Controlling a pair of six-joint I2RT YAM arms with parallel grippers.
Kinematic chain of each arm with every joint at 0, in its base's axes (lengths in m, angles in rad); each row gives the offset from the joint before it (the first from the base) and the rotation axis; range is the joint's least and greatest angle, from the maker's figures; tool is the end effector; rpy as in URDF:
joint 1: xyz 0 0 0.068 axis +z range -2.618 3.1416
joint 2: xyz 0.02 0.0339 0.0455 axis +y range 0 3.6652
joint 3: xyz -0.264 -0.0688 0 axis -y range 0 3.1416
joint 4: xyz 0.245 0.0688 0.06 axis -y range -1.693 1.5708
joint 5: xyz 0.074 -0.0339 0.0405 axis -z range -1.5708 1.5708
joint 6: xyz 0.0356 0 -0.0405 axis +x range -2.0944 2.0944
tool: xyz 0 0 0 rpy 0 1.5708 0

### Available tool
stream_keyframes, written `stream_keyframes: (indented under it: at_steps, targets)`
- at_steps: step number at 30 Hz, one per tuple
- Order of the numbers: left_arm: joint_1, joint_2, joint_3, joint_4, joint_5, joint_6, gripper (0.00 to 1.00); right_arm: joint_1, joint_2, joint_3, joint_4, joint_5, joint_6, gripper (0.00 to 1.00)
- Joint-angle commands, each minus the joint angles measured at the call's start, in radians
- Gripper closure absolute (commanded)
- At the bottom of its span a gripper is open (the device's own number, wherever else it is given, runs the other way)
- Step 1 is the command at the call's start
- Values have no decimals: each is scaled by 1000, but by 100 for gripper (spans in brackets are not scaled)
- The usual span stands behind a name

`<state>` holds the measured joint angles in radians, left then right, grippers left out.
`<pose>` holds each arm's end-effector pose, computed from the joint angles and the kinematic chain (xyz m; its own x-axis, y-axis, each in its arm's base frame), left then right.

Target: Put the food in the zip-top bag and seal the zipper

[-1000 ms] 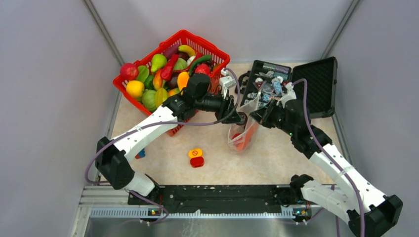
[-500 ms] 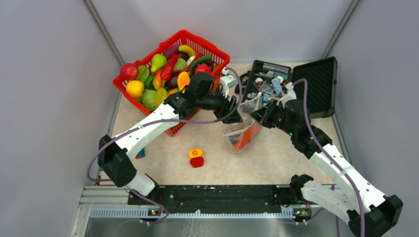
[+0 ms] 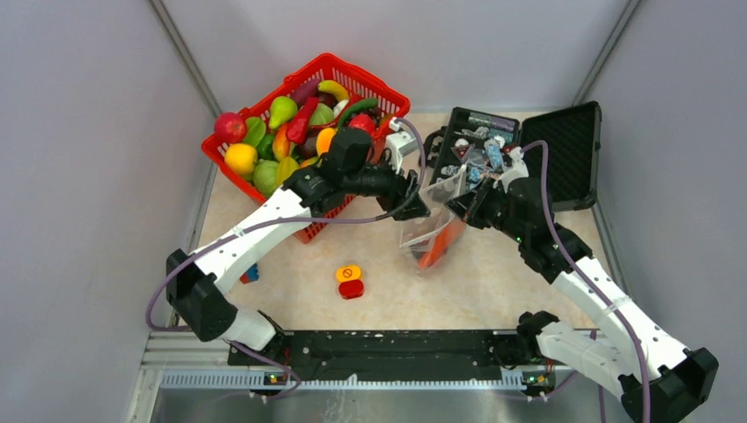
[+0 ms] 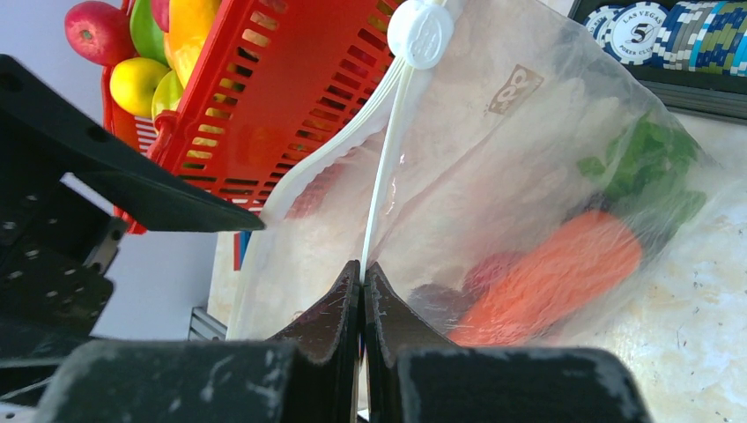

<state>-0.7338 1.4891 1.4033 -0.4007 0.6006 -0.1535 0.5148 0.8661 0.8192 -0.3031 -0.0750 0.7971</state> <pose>0.2383 -0.2420 0.3671 -0.4843 0.2669 -0.8332 0.8595 0.3227 -0.3963 0.1722 0.1005 0.3255 -0.6036 0.4781 -0.6380 -0.1724 0.7031 0.6899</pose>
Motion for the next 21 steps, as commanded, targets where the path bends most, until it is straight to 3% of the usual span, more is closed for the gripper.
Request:
stream_keyframes:
  at_steps: [1,6,10,16,21]
  targets:
    - [12,-115,-17,89,-3,14,27,-2,-10,8,44,5,4,100]
    - [54,-186,-53,119,-35,-4,21,-2,-11,8,44,5,3,100]
    - [100,-249,-80,116,-147,-21,16,-2,-12,9,44,6,3,100]
    - [233,-338,-147,143,-272,-73,11,-2,-13,8,43,5,3,100]
    - [368,-356,-176,117,-315,-151,13,-2,-9,5,51,-1,5,100]
